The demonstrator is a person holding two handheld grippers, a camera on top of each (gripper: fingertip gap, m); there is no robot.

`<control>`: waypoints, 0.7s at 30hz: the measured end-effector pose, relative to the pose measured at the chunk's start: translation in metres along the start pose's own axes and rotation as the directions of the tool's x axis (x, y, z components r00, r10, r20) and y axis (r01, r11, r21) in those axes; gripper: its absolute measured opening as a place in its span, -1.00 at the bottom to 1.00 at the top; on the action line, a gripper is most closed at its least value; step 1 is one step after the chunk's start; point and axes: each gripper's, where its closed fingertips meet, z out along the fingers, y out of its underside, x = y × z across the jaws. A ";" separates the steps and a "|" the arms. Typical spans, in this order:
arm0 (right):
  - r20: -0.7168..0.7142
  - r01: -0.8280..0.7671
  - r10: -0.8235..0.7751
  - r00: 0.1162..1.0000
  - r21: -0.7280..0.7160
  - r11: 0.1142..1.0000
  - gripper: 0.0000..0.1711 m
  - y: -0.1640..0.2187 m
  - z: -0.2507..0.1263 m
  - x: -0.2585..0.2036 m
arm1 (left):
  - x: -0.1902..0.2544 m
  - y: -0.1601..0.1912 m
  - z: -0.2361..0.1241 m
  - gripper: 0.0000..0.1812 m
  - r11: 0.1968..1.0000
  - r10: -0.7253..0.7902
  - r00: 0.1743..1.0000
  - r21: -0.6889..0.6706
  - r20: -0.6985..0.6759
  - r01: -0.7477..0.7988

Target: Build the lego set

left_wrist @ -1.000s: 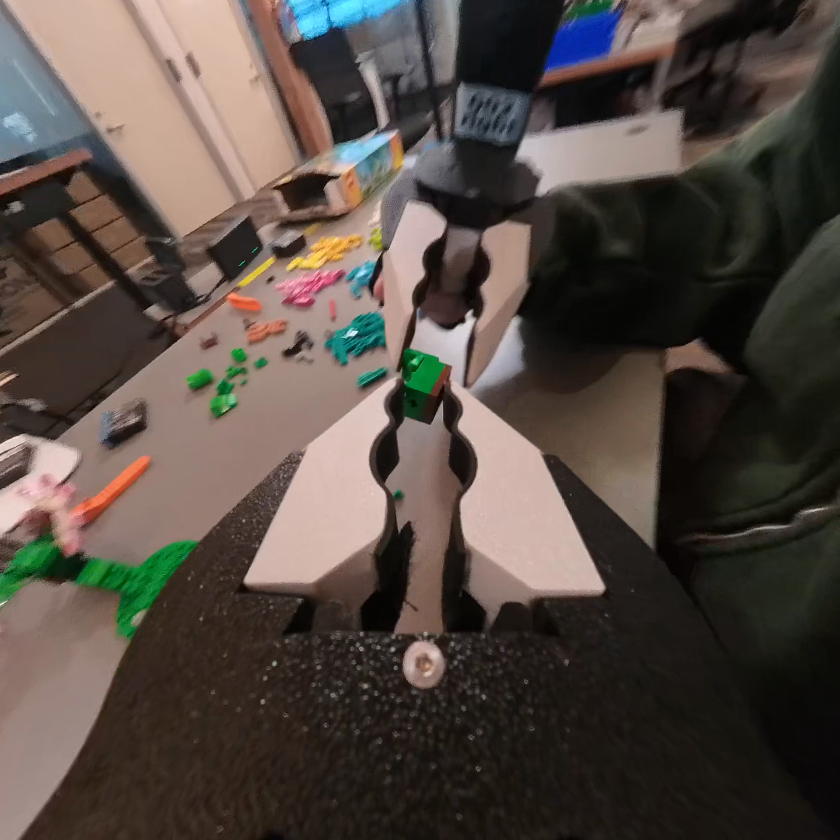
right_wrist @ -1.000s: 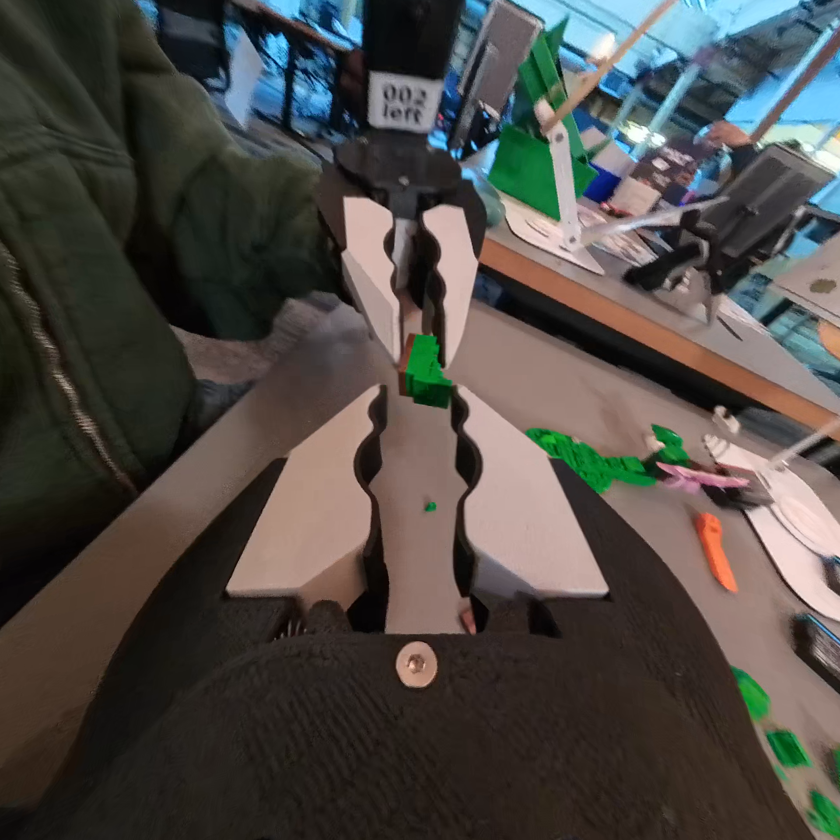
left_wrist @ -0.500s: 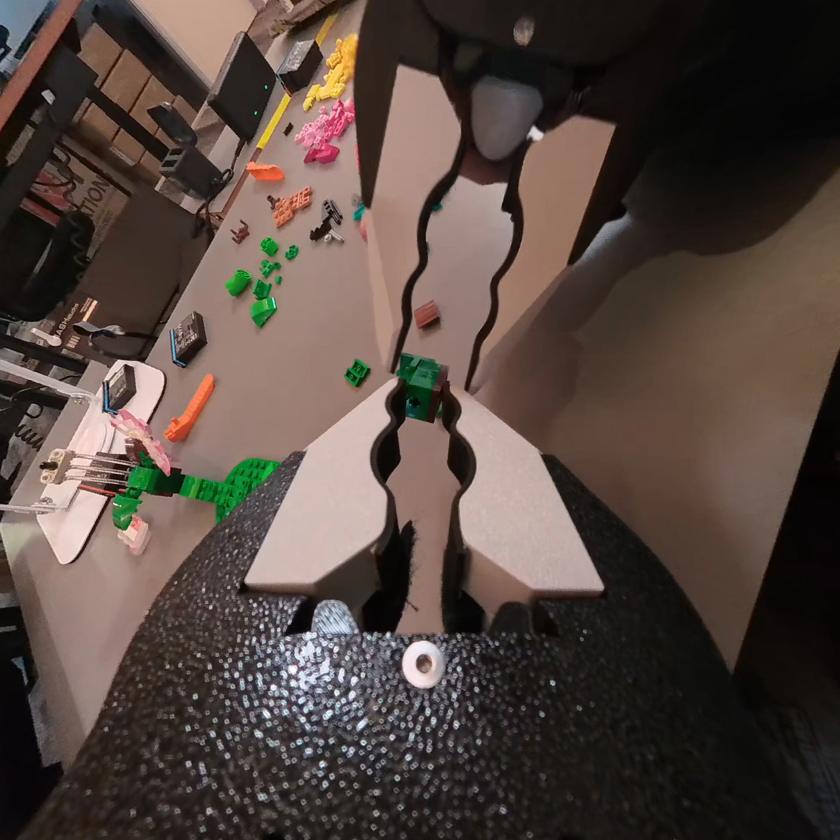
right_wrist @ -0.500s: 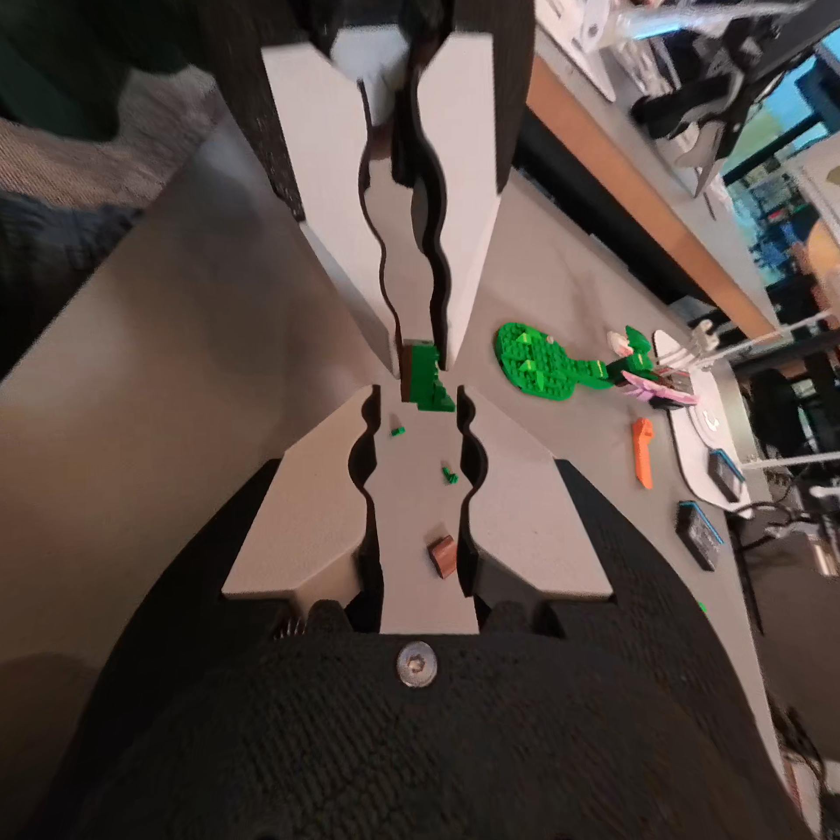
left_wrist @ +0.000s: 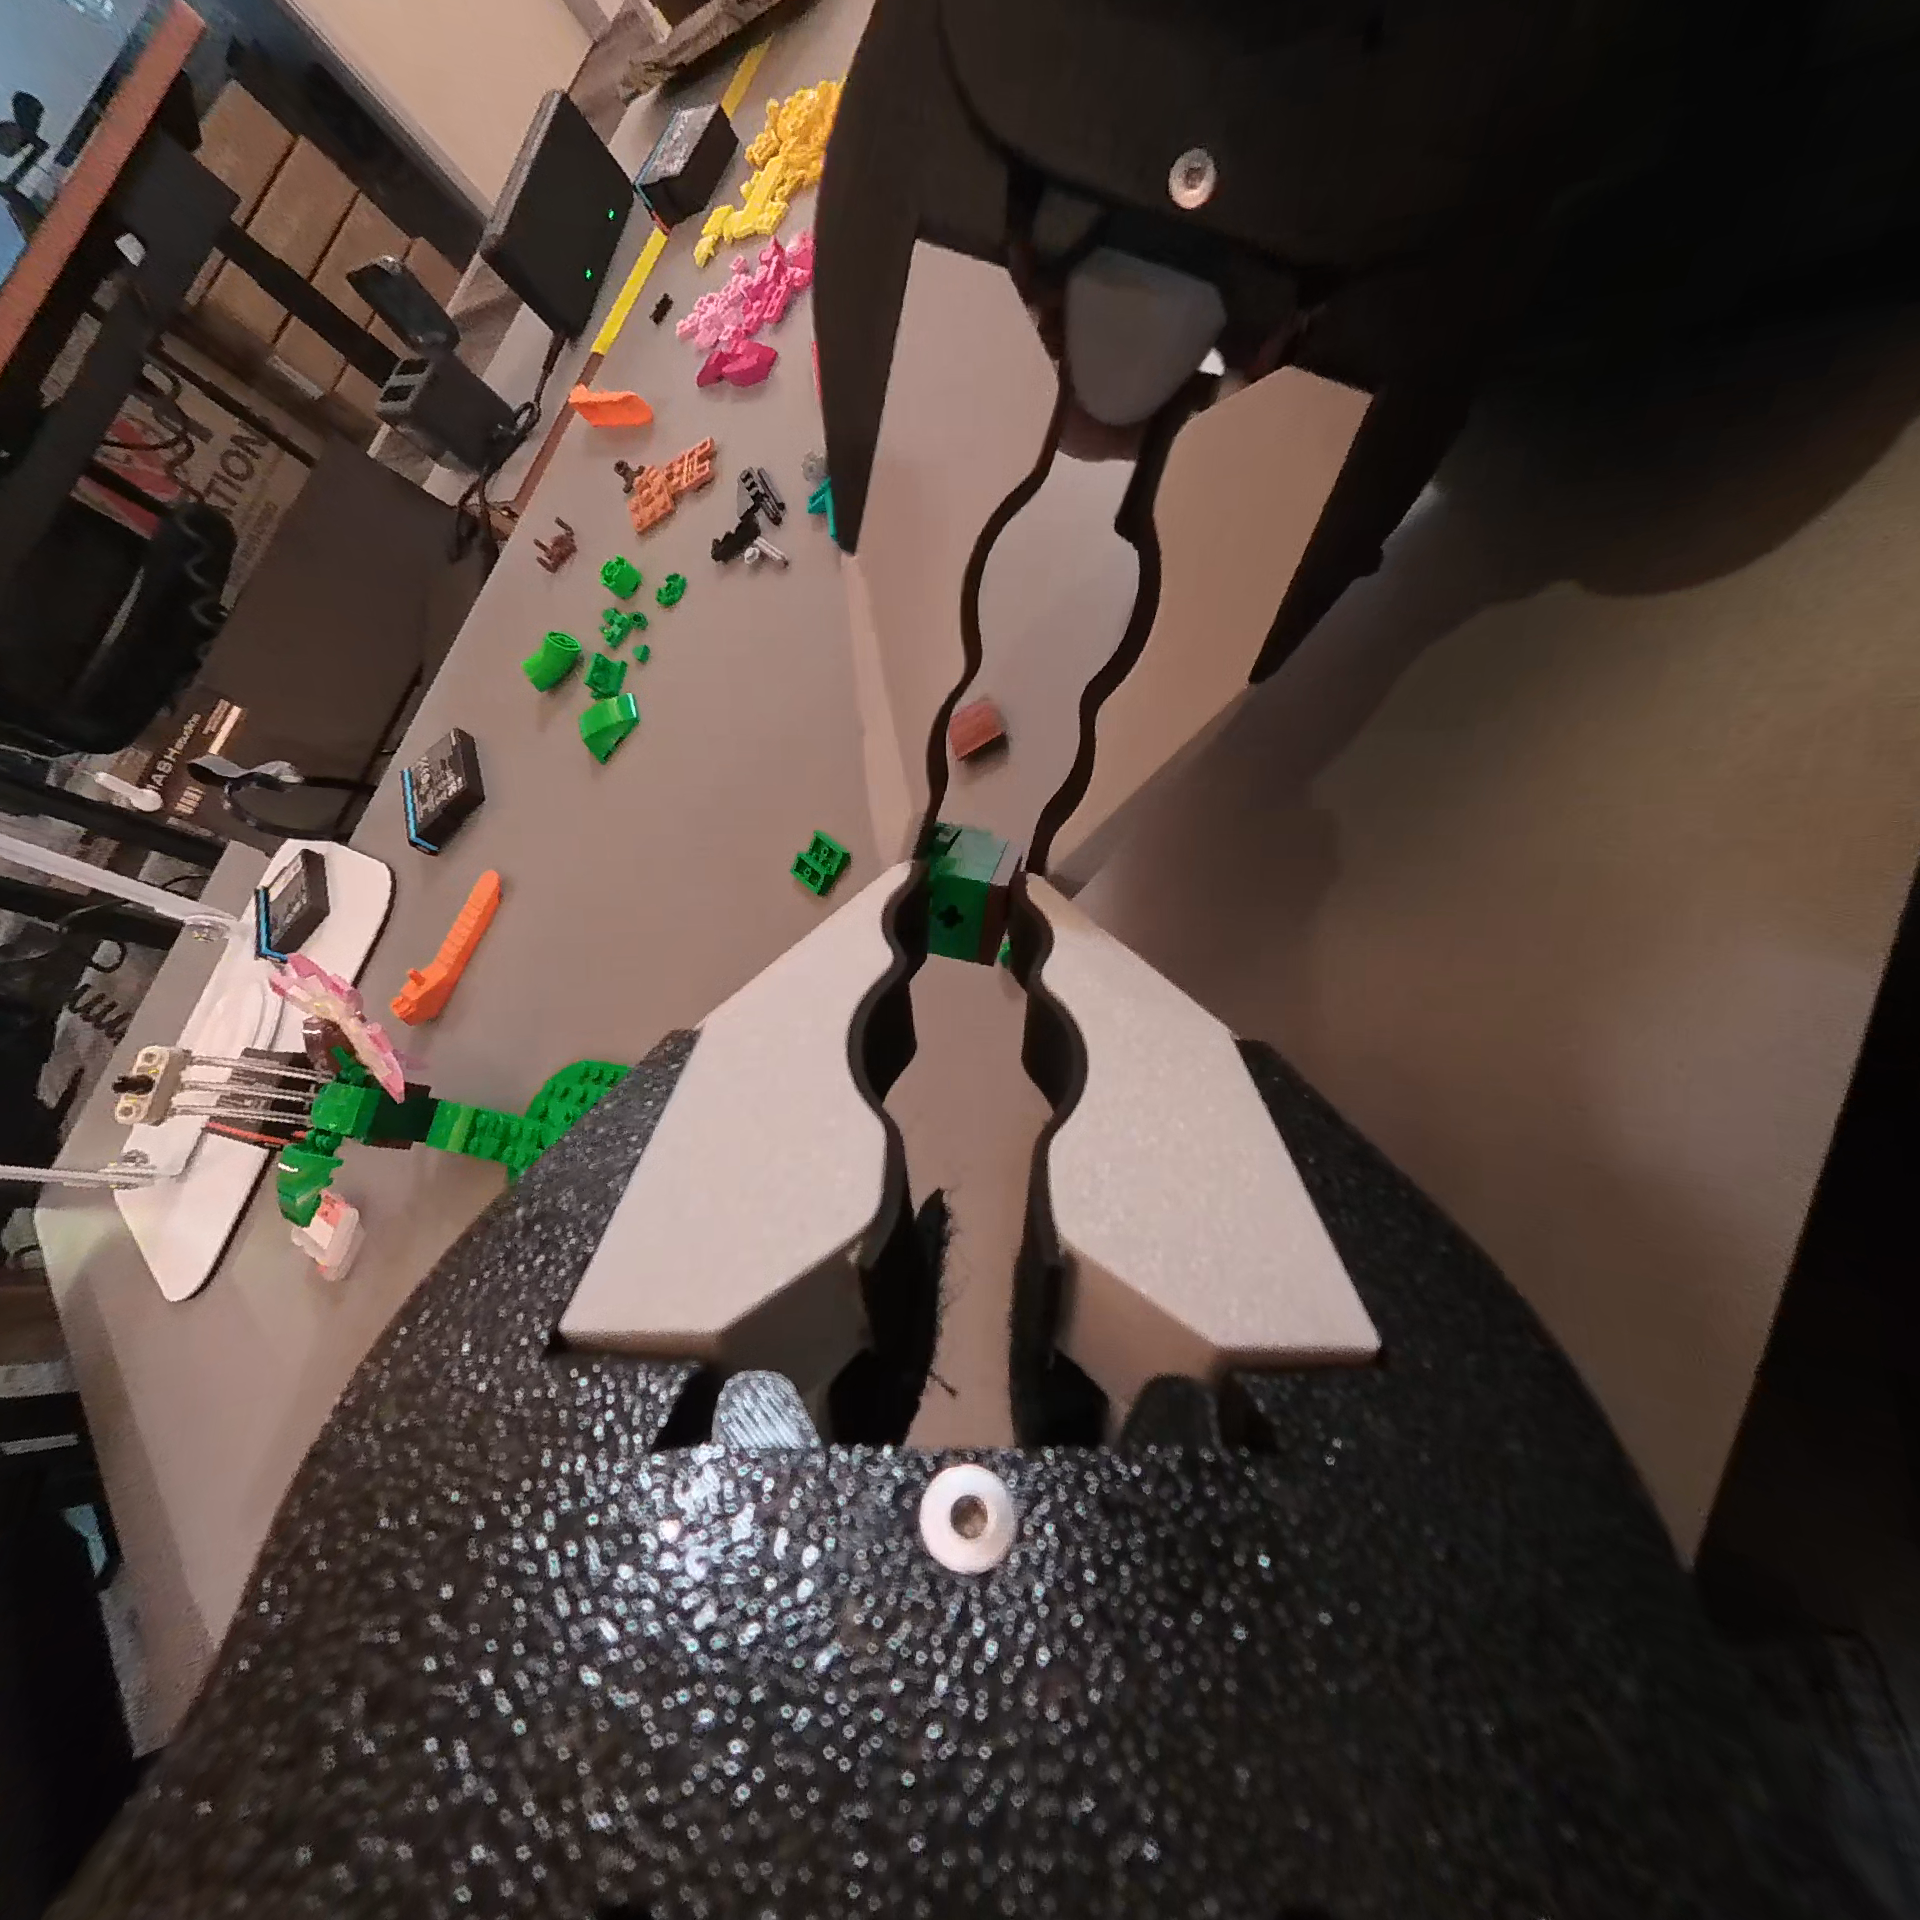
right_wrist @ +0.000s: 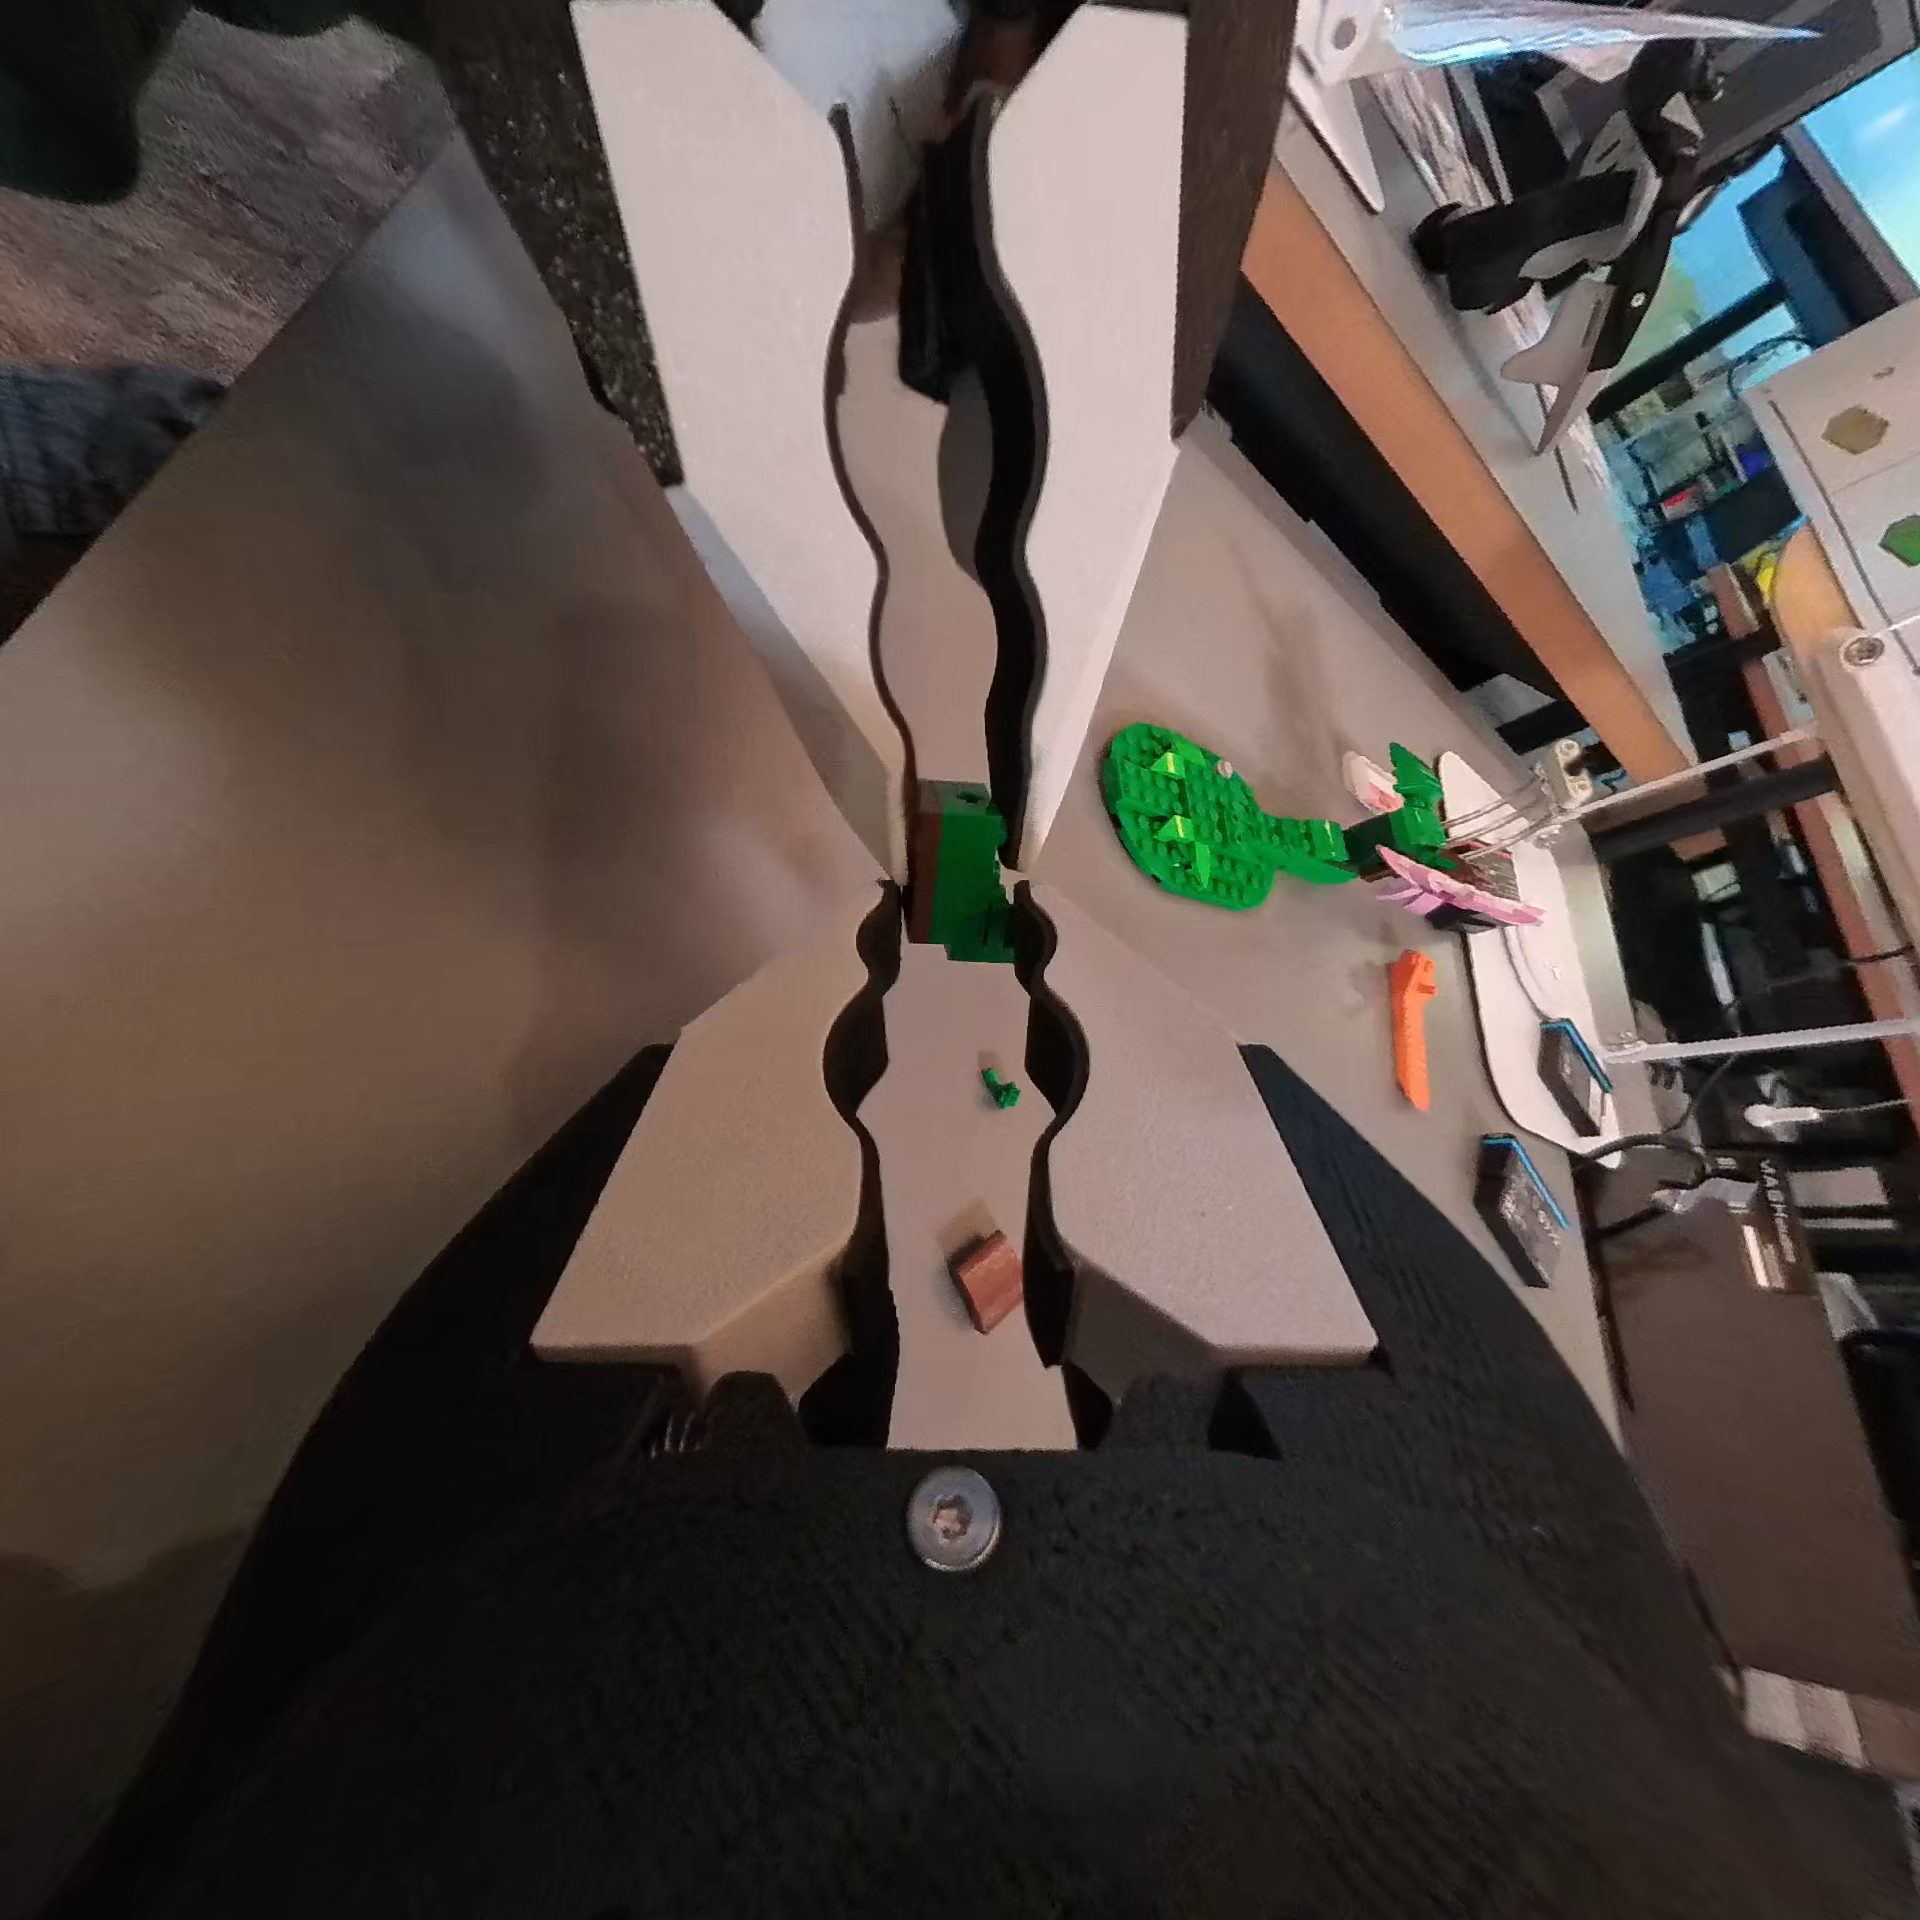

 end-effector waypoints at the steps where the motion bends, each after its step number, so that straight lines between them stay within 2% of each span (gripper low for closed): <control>1: 0.000 -0.007 0.007 1.000 0.002 1.000 -0.78 0.000 0.000 0.000 | 0.000 0.000 0.000 -0.86 1.000 0.002 1.000 -0.002 0.001 -0.002; 6: -0.030 -0.023 0.022 0.999 -0.011 1.000 -0.80 -0.002 0.002 0.004 | -0.004 0.001 -0.003 -0.87 1.000 -0.001 1.000 -0.002 0.015 0.001; 15: -0.084 0.037 -0.040 0.996 -0.036 0.999 -0.80 -0.003 0.003 0.008 | -0.007 0.002 -0.004 -0.87 1.000 -0.003 0.999 -0.005 0.034 0.003; 21: -0.177 0.080 -0.066 0.982 0.073 0.994 -0.76 -0.014 -0.004 0.019 | -0.018 -0.009 -0.012 -0.85 0.963 -0.257 0.966 0.085 -0.007 0.257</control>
